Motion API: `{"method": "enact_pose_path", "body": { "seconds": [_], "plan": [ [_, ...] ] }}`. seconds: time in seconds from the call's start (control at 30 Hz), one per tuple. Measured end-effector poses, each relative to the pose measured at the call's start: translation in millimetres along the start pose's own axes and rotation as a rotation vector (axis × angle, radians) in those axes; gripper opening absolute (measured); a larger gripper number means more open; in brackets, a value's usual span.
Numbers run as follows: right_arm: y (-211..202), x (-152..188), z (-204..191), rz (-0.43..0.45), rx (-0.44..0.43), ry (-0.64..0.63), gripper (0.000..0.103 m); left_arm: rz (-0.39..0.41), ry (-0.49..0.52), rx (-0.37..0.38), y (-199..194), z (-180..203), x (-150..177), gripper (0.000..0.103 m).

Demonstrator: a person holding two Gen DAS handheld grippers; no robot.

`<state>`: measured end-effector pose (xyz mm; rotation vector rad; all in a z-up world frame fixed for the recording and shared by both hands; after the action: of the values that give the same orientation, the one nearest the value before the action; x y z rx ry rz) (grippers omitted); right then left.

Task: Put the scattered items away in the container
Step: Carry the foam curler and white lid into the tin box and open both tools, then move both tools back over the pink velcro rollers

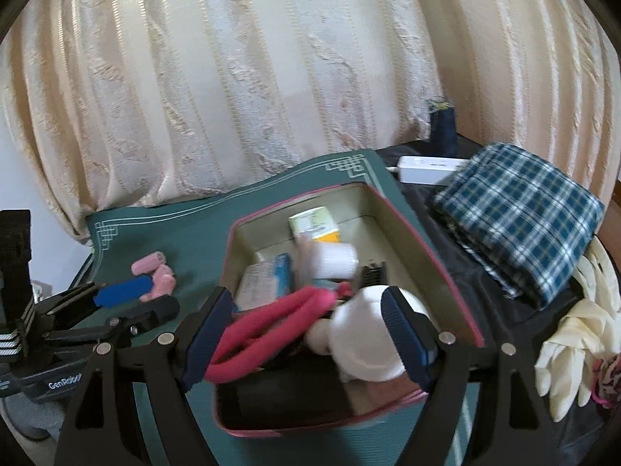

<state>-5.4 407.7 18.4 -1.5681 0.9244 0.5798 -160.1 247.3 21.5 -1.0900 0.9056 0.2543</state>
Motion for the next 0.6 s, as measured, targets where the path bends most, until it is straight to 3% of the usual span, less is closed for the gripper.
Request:
{"method": "enact_pose_path", "body": {
  "seconds": [0.4,0.6],
  "plan": [
    [13,3,-94,-0.024,-0.142,-0.135,0.082,0.058,-0.134,-0.165,-47,-107,17,0.074],
    [29,11,-136,-0.066,-0.191,-0.189,0.082,0.061,-0.199,-0.211,-63,-154,33,0.074]
  ]
}}
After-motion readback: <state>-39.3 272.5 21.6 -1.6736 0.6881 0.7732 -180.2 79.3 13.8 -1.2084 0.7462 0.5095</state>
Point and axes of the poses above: each gripper's, at about its wrist camera, not at the fingertips, and y roughly the way its jaws point, z to its right, x to its underside, the point moved 6 cm from there along y, roughly the way its jaws point, and after that the axes turned 5 degrees about -y, right-handed, at the moved point
